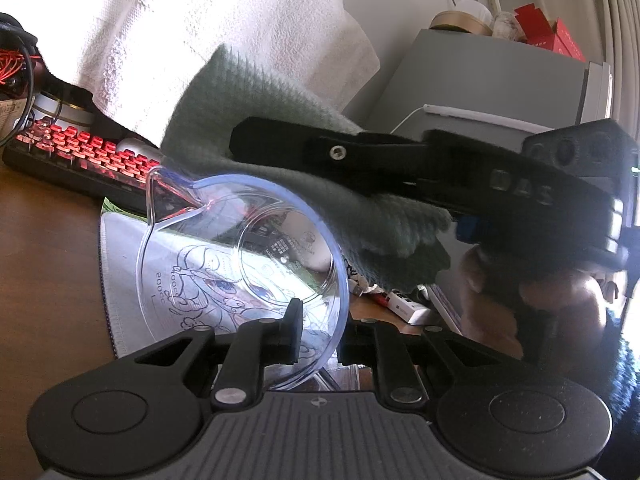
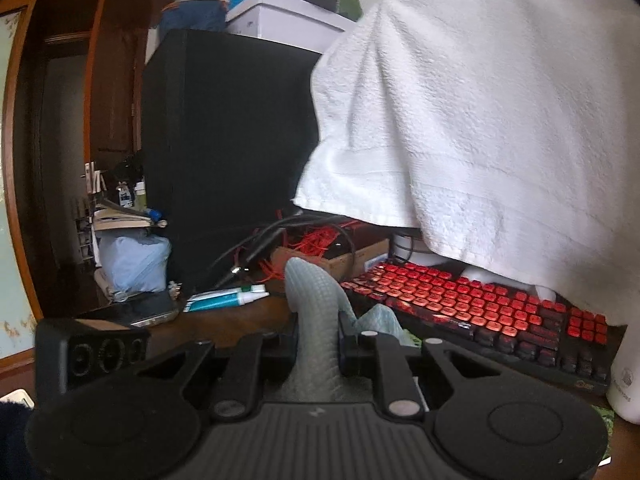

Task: Clean container
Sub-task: 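Wipe the cloth along the jug's outer wall with the right tool, then scrub the green cloth against the jug's outer wall with the right tool while the left tool holds it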

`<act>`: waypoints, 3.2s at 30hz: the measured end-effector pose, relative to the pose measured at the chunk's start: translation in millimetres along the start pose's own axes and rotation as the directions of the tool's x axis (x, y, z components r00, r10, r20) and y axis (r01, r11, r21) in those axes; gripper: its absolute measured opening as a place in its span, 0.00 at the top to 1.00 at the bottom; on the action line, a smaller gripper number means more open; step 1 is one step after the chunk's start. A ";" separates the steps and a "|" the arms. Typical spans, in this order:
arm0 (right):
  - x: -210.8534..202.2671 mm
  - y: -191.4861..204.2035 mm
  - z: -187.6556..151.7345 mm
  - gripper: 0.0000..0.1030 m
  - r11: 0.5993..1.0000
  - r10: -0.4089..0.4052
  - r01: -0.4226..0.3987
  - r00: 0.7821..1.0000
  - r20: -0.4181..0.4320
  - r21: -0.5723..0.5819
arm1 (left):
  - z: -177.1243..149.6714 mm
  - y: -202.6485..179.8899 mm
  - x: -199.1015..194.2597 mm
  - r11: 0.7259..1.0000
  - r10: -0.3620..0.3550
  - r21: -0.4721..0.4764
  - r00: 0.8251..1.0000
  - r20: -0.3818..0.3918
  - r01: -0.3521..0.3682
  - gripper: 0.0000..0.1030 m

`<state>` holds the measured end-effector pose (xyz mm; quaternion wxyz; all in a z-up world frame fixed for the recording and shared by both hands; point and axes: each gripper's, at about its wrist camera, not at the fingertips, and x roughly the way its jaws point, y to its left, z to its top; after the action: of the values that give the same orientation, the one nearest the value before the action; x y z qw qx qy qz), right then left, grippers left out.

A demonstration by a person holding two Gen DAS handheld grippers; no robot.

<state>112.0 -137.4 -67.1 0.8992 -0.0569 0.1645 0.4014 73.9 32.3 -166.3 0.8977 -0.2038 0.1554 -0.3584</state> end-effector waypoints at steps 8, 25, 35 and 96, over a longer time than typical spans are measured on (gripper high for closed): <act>0.0 -37.0 -0.5 0.85 0.992 -0.108 0.109 0.994 -0.010 0.062 | 0.1 -0.9 0.2 1.000 0.001 0.002 1.000 0.000 -0.001 0.84; 5.0 -3.3 1.2 0.84 0.997 0.036 -0.035 0.999 -0.014 0.071 | 0.3 0.4 1.0 1.000 0.000 0.002 1.000 -0.003 0.000 0.84; 1.8 -26.6 1.1 0.86 0.996 -0.061 0.062 0.998 -0.021 0.057 | 0.1 -0.5 0.9 1.000 0.004 0.001 1.000 -0.005 -0.004 0.84; -25.4 -1.1 -19.2 0.85 0.997 -0.010 0.003 0.996 0.086 0.080 | -0.8 -3.0 0.1 1.000 0.013 0.000 1.000 -0.008 -0.013 0.83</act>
<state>92.2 -160.5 -76.5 0.9083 -0.0043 0.1411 0.3939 71.9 30.0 -165.6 0.8994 -0.2015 0.1601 -0.3533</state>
